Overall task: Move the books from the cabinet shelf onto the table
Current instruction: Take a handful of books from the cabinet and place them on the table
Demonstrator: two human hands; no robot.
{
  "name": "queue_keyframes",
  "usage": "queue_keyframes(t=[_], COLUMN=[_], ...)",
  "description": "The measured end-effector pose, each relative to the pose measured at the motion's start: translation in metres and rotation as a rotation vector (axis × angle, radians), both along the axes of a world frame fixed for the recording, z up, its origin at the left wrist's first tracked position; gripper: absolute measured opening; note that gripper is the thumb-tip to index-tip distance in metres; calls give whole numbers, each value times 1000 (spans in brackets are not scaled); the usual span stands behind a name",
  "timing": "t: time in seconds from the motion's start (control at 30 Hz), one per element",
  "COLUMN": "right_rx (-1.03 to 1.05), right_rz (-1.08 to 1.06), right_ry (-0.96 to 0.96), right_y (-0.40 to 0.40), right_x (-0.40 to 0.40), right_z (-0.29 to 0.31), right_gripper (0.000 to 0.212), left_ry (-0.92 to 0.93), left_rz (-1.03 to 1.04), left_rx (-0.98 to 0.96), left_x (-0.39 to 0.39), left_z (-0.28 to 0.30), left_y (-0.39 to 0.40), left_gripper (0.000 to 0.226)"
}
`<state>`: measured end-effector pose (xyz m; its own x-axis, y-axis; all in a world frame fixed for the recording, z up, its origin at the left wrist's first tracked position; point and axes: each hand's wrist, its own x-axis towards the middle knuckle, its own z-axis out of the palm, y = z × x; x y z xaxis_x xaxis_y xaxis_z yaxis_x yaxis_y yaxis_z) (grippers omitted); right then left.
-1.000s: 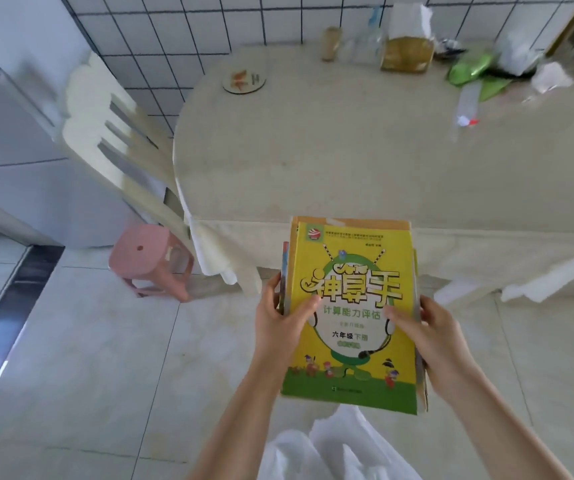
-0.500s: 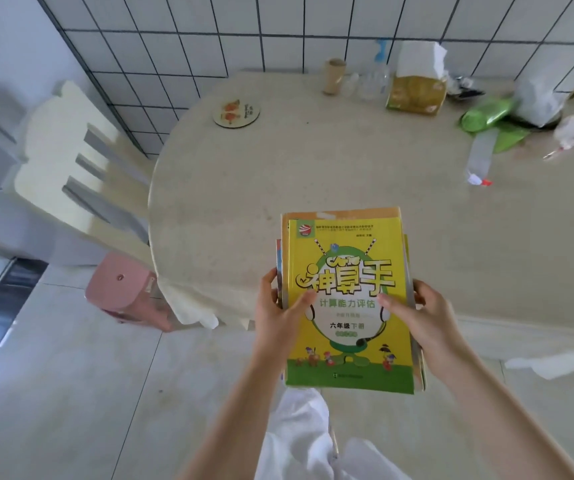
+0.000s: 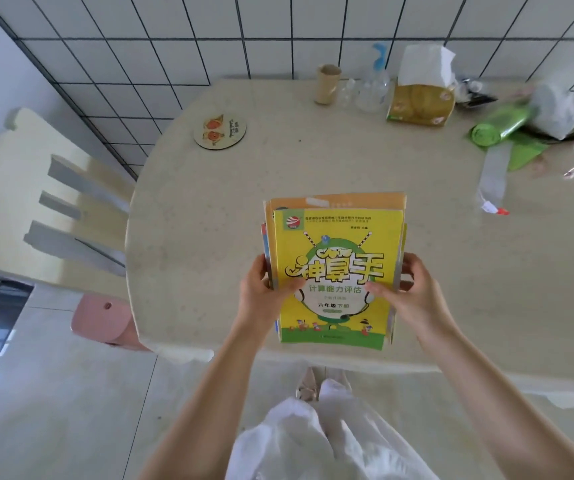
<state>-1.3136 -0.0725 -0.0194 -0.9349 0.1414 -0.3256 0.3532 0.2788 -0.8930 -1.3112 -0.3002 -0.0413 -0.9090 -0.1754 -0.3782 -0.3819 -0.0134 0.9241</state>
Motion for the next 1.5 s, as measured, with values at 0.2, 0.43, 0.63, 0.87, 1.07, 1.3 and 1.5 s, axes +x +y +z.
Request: queue_keyframes(t=[0.2,0.43,0.63,0.87,1.07,1.3,1.5], right_rx=[-15,19,26,77,145,200,130], right_rz=[73,152,173,236,171,162,179], right_ry=[86,94,84,30,46,151,142], right_y=[11,14,24,25,25,23,21], right_x=[-10,-8,-2,0,-1,3,4], right_z=[-14,-42,-54,-62,-65,-63,-60], right_gripper=[59,60,56,76,72,54,57], left_ry=[139,141,100,23,14,44,77], left_rz=[-39,8,-38,-113,-129,-138,-131], left_rx=[-46,-92,-179,-353,-451,-552,-568], left_x=[-11,3,10,3,4,10,9], left_z=[-4,-20,-36,-52,-60,-68,-59], left_y=[-1,1,-1,-3,-6,-9,-4], left_gripper=[54,51,52,44,40,41,50])
